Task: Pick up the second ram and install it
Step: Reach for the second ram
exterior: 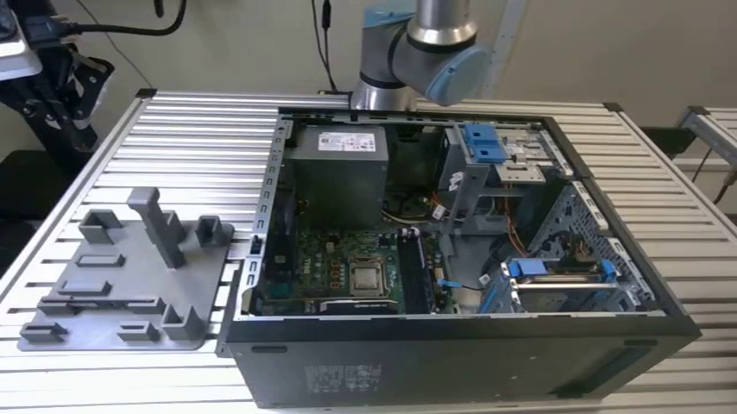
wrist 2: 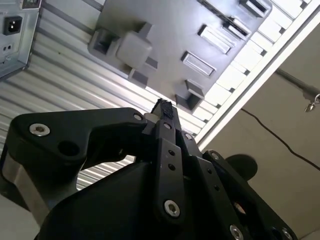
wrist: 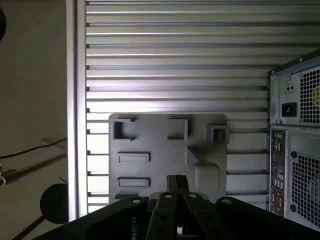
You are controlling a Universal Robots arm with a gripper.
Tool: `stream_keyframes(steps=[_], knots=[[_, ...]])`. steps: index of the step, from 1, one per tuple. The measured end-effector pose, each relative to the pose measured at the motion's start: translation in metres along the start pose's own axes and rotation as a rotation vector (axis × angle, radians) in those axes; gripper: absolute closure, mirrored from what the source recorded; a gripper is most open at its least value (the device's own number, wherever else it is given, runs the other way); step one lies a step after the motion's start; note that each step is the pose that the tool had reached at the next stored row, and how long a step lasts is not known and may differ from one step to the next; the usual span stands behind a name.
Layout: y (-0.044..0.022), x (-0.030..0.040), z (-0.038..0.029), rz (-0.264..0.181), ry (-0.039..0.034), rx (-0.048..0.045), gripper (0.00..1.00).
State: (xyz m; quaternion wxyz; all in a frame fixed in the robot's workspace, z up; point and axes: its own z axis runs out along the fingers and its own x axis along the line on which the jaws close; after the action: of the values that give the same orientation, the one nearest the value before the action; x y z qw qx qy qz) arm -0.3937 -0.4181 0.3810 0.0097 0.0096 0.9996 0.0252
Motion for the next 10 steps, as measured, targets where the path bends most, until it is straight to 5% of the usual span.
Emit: stream_keyframes(steps=[10], knots=[[-0.0017, 0.0065, 0.0006, -0.003, 0.0002, -0.0003, 0.89]])
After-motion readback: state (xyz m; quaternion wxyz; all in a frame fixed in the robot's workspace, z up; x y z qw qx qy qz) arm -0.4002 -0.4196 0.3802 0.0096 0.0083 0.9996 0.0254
